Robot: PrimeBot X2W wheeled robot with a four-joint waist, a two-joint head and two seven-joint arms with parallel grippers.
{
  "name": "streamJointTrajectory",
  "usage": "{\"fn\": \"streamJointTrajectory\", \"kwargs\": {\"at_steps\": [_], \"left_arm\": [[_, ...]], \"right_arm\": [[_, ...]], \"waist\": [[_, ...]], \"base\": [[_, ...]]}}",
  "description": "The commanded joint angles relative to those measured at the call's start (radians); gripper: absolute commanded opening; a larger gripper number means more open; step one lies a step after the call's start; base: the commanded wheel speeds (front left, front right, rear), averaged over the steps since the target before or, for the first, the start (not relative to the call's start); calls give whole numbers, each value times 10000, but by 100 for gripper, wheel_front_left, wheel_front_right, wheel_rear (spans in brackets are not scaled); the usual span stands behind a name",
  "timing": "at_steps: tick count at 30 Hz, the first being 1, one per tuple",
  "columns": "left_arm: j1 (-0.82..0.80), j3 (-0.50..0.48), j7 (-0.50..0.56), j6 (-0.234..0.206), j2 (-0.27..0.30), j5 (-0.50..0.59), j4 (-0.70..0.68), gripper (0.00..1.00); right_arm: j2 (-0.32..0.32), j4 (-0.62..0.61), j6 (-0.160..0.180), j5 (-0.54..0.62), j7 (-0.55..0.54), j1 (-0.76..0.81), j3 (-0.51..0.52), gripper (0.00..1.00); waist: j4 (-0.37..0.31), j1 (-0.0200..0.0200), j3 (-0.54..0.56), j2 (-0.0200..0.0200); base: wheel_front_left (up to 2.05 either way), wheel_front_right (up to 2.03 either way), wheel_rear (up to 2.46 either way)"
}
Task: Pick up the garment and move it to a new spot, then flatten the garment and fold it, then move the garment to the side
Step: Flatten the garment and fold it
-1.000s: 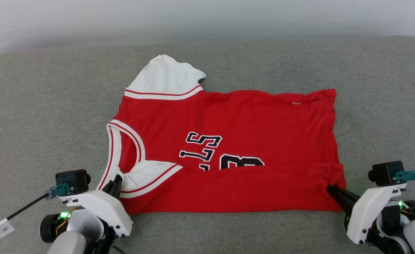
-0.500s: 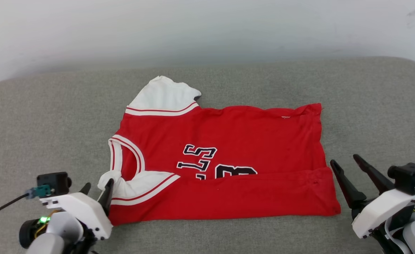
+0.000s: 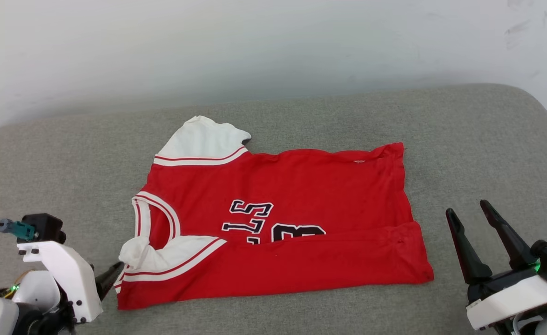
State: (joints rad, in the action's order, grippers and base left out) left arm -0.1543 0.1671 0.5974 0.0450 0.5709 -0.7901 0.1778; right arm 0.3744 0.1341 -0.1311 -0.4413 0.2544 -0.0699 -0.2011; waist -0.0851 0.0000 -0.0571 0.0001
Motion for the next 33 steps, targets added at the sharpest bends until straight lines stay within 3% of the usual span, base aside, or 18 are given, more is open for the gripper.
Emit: {"fn": "streamJointTrajectory", "kwargs": {"at_steps": [1,5,14,15,16,17,18,21,26,33], "left_arm": [[139,-9,415,-84,34,-272,-28,100],[462,-74,1572,-532,154,-827,-15,100],[317,149,1420,-736,-470,-970,677,100],[281,237,1412,-746,-608,-933,781,50],[244,319,1323,-748,-718,-874,880,38],[247,415,1294,-719,-841,-866,984,10],[298,509,1317,-695,-988,-927,1094,0],[321,630,1030,-619,-1256,-824,1286,0],[150,596,35,-454,-1346,-472,1274,0],[-208,587,-1149,-539,-1263,287,112,0]], "right_arm": [[-104,-179,7,115,-13,202,82,100],[-440,-647,7,353,-189,351,273,100],[-614,-958,7,172,-462,172,533,100],[-544,-1011,7,134,-475,134,563,100],[-482,-1031,7,35,-546,133,572,100],[-413,-1050,7,-60,-605,143,580,100],[-354,-1090,7,-209,-683,131,643,100],[-124,-1153,7,-774,-1182,97,811,100],[516,-1037,7,-1815,-3004,-15,1207,100],[1183,-717,6,-2612,-7189,-68,1809,100]], "waist": [[-75,0,-82,-1],[-370,0,-426,-1],[-717,0,-1315,-1],[-712,0,-1358,-1],[-703,0,-1384,-1],[-693,0,-1404,-1],[-678,0,-1420,-1],[-577,0,-1443,-1],[-255,0,-1391,-1],[409,0,-1416,-1]], "base": [[0,0,0],[0,0,0],[0,0,0],[0,0,0],[0,0,0],[0,0,0],[0,0,0],[0,0,0],[0,0,0],[0,0,0]]}}
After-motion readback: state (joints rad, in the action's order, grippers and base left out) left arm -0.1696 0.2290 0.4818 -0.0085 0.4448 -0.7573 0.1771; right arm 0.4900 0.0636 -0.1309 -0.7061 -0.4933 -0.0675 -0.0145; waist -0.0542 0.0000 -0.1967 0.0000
